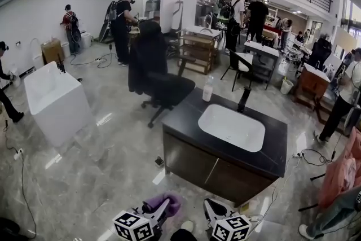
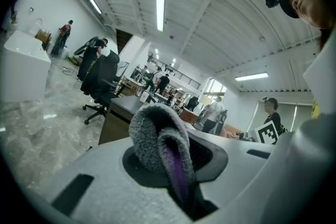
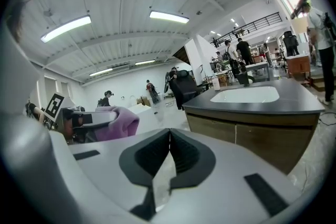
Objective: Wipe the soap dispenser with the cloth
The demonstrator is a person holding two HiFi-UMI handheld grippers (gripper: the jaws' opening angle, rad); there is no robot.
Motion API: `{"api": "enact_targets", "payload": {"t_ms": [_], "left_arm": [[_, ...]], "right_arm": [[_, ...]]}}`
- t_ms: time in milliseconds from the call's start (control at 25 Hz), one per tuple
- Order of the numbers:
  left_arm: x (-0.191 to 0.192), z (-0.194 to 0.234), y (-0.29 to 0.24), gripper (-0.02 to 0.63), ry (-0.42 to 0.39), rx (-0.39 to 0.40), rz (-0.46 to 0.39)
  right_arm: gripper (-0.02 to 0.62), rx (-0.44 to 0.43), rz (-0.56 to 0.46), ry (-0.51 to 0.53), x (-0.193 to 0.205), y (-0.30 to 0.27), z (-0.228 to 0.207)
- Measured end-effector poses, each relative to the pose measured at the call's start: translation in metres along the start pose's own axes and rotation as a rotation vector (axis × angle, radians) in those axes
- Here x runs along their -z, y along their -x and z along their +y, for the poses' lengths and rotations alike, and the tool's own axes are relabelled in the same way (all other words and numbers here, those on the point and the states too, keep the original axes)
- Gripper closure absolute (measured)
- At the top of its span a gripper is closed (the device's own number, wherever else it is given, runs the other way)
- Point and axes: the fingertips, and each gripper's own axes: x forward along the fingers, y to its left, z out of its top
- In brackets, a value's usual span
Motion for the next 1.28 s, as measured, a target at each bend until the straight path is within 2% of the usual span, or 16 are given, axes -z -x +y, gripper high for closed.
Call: {"api": "enact_targets", "payload": {"t_ms": [120, 320, 520, 840, 1000, 1160, 1280], "left_arm": [[-0.009, 0.017, -0.020, 0.548, 0.006, -0.023, -0.005], [-0.032, 0.034, -0.060, 0.549, -0.027, -0.022, -0.001], [-0.054, 0.049, -0.092, 0.549, -0.021, -0.027, -0.001], [-0.073, 0.084, -0.154, 0.548, -0.027, -0.041, 0.006], [-0.085, 0.089, -0.192, 0.548, -0.036, -0.025, 0.009], [-0.092, 0.093, -0.223, 0.548, -0.087, -0.016, 0.029], [-0.096, 0.095, -0.245, 0.548, -0.094, -0.002, 0.044]], "right_arm": [[0.591, -0.015, -0.008, 0.006, -0.014, -0.025, -0.011], [0.591, -0.039, -0.016, -0.012, -0.041, -0.066, -0.031], [0.591, -0.059, 0.000, -0.006, -0.061, -0.096, -0.047], [0.591, -0.058, -0.016, 0.009, -0.089, -0.142, -0.088], [0.591, -0.042, -0.018, 0.004, -0.104, -0.158, -0.118], [0.591, -0.031, -0.021, -0.014, -0.114, -0.173, -0.138], [0.591, -0.021, -0.010, -0.027, -0.118, -0.184, -0.153]]}}
